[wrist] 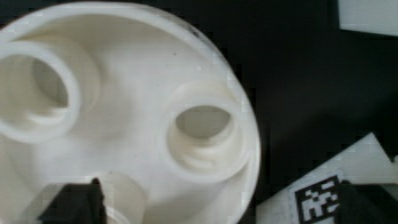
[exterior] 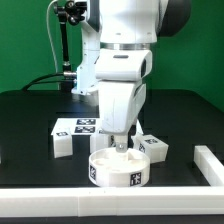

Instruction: Assemble stool

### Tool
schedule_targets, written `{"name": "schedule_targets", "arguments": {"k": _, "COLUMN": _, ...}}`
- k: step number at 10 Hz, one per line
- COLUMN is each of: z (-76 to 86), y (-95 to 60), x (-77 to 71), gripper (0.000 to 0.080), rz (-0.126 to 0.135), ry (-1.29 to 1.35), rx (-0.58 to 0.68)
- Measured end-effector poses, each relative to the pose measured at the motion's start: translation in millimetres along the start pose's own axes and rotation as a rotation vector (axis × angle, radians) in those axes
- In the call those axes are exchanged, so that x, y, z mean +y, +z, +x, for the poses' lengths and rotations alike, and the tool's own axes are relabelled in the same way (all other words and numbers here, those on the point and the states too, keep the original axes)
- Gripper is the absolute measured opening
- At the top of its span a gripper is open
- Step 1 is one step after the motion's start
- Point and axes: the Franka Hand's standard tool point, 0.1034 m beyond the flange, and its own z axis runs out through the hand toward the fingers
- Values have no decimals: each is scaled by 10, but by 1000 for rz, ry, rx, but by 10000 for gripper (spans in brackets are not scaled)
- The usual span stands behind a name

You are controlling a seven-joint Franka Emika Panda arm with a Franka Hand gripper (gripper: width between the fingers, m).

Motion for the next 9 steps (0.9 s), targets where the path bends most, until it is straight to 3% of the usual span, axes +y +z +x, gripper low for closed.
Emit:
{"name": "schedule_targets", "arguments": {"k": 4, "z": -14, "y": 176, "x": -50, "gripper": 649, "rz": 25, "ry": -17, "rx": -9}}
{"name": "schedule_targets", "arguments": {"k": 9, "z": -129, "y": 228, "x": -47, "gripper": 649, "rz": 35, "ry": 1, "rx": -11}}
